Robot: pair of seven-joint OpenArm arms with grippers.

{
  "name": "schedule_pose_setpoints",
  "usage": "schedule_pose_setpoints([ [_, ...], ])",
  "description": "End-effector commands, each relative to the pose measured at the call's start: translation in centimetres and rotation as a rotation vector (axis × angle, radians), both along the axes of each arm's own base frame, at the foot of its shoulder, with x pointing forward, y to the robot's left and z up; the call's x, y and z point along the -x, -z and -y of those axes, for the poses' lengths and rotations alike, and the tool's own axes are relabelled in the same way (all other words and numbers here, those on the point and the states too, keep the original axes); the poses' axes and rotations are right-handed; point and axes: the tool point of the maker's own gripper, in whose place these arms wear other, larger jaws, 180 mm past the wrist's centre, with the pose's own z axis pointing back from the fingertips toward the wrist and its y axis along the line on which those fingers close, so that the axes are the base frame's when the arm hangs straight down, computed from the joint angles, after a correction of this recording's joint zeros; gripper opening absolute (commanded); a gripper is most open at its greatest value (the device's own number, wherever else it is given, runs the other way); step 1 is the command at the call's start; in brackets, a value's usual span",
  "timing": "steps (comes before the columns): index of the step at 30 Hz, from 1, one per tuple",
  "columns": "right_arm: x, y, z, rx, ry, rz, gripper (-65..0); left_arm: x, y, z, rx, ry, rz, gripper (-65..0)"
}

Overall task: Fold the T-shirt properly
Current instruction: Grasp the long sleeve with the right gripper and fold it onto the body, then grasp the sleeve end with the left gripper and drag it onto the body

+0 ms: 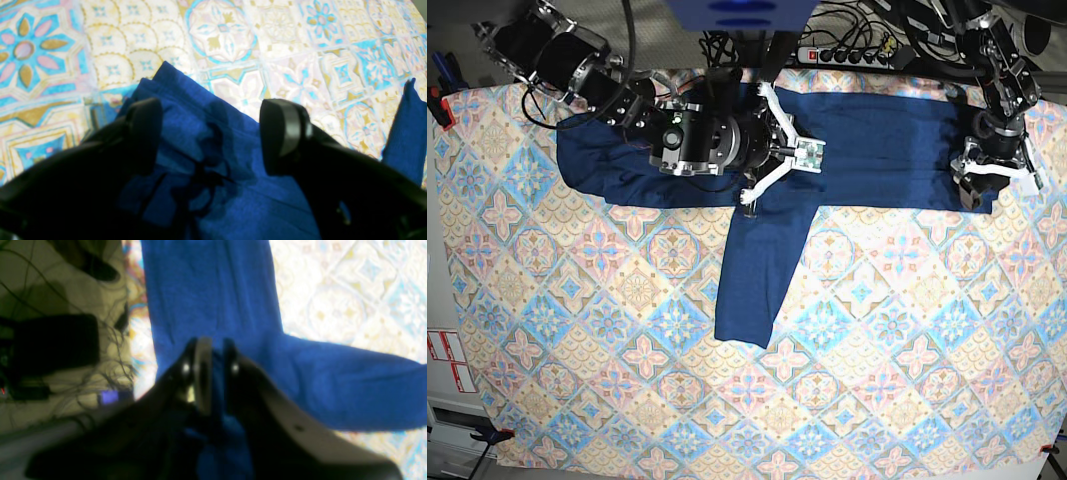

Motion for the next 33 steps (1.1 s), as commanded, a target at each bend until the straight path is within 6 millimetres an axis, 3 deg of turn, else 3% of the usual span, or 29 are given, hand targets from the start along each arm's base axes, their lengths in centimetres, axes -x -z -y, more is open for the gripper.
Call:
schedule_pose_setpoints([
  [1, -0.6, -1.0, -0.2, -0.026, 0.0, 0.021, -56.5, -0.8, -1.5, -0.6, -0.023, 0.001, 0.051, -20.5],
  [4, -0.8, -1.0, -0.1, -0.026, 0.009, 0.025, -56.1, -0.8, -1.5, -0.6, -0.023, 0.001, 0.051, -20.5],
  [8, -4.5, -2.0, 2.1, -0.043, 0.143, 0.055, -56.4, -1.1, -1.7, -0.3, -0.018, 0.006, 0.062, -20.5],
  [10, -6.7, -2.3, 4.4, -0.054, 0.257, 0.06, -56.4, -1.9, -1.9, 0.9, -0.016, 0.049, 0.069, -20.5],
  [13, -9.9, -3.1, 9.0, -0.096, 0.453, 0.082, -56.4, -4.0, -4.4, 2.7, -0.048, 0.113, 0.133, -20.5],
  [15, -11.5, -3.4, 10.7, -0.13, 0.526, 0.093, -56.1, -5.2, -5.0, 4.7, -0.046, 0.169, 0.154, -20.5],
  [19, -12.1, -0.5, 12.5, -0.092, 0.585, 0.035, -56.4, -7.4, -6.5, 7.9, -0.038, 0.256, 0.204, -20.5],
  [24, -13.2, 1.4, 15.2, -0.056, 0.67, -0.003, -56.4, -10.1, -7.4, 13.1, -0.004, 0.386, 0.245, -20.5],
  [28, -13.0, 1.6, 16.1, -0.054, 0.699, -0.009, -56.4, -12.3, -6.4, 17.2, 0.006, 0.506, 0.202, -20.5],
  [33, -12.4, 1.7, 17.5, -0.057, 0.747, -0.015, -56.4, -15.4, -4.2, 20.2, 0.078, 0.53, 0.139, -20.5],
])
